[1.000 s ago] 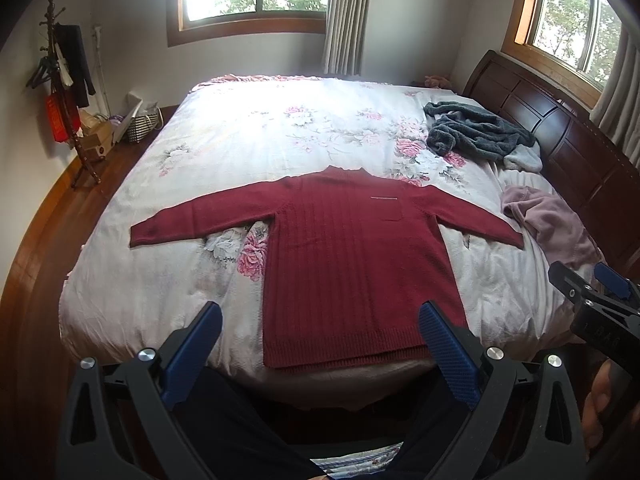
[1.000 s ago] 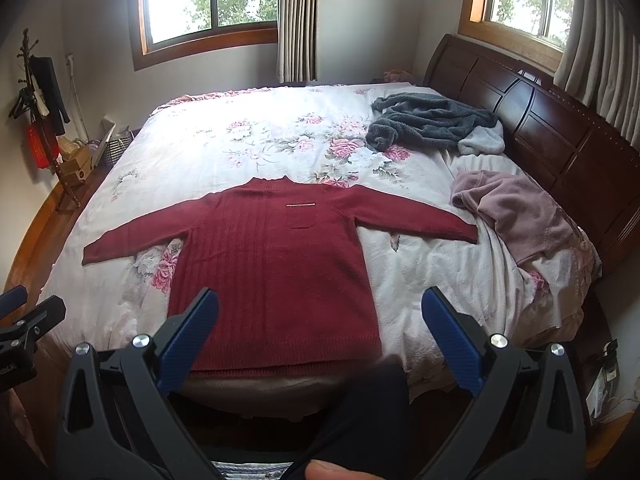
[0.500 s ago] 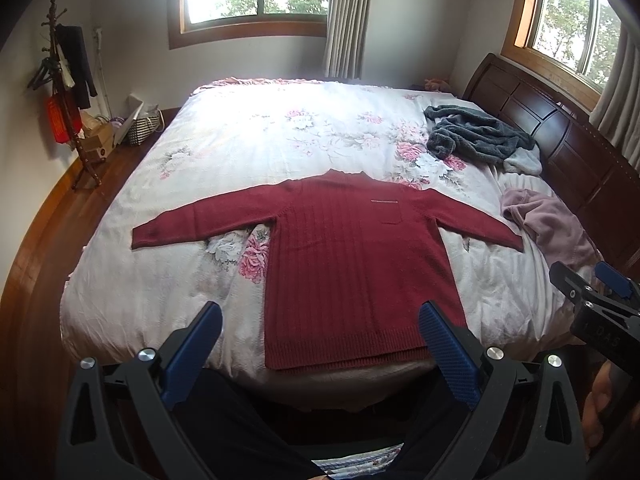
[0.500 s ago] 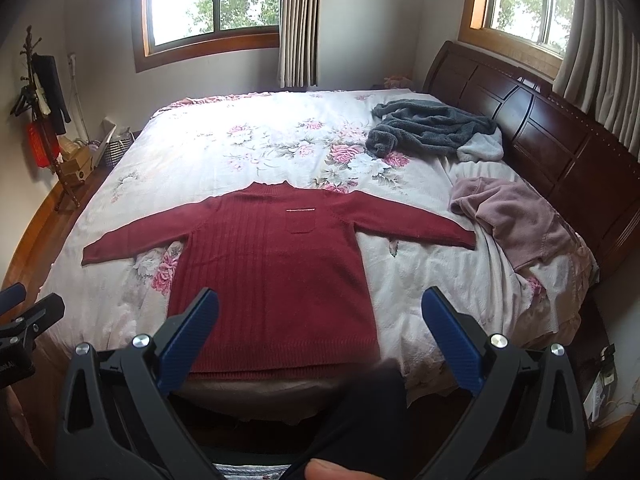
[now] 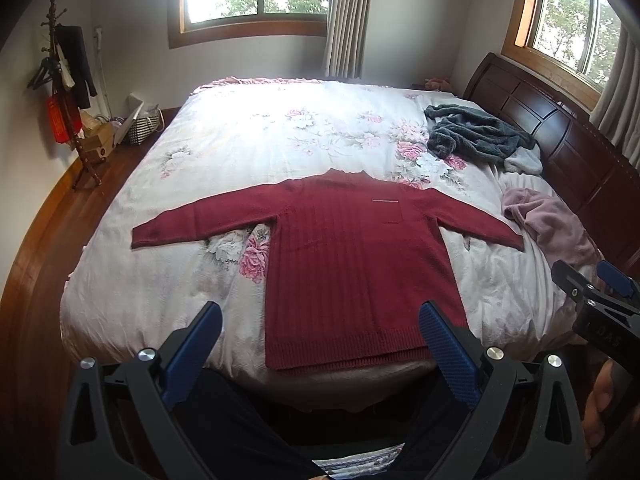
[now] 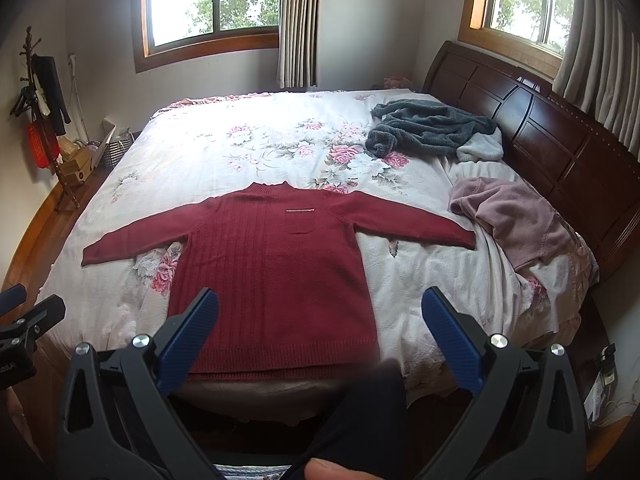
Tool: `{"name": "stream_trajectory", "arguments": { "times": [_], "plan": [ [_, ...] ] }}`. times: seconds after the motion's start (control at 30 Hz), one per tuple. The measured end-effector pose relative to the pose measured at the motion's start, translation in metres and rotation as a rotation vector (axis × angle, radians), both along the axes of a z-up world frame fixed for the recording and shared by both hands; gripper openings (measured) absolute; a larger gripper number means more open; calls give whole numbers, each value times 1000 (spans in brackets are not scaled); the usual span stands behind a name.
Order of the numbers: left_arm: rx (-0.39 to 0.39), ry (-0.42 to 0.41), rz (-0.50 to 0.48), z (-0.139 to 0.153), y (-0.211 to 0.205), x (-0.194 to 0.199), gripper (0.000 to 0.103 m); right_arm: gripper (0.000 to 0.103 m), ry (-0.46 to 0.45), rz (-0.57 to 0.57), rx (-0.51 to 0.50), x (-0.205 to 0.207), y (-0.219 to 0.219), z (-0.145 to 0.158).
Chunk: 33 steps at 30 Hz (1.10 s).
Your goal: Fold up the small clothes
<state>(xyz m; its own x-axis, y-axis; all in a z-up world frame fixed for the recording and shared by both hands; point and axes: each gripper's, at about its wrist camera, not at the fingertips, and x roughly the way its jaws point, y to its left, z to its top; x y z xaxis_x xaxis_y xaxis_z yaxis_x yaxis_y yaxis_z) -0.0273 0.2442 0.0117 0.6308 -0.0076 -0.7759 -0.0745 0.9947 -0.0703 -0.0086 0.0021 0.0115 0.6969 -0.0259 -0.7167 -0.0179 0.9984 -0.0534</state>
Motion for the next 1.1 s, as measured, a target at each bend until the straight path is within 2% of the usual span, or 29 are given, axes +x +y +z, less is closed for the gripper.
{"name": "stream_trajectory", "arguments": {
  "times": [0.7, 1.1],
  "plan": [
    [-3, -2, 7, 2, 5, 4, 99, 100, 6, -1, 4, 2, -2, 0],
    [11, 6, 8, -16, -2, 21, 99, 100, 21, -15, -1, 23, -11, -14]
  ]
}}
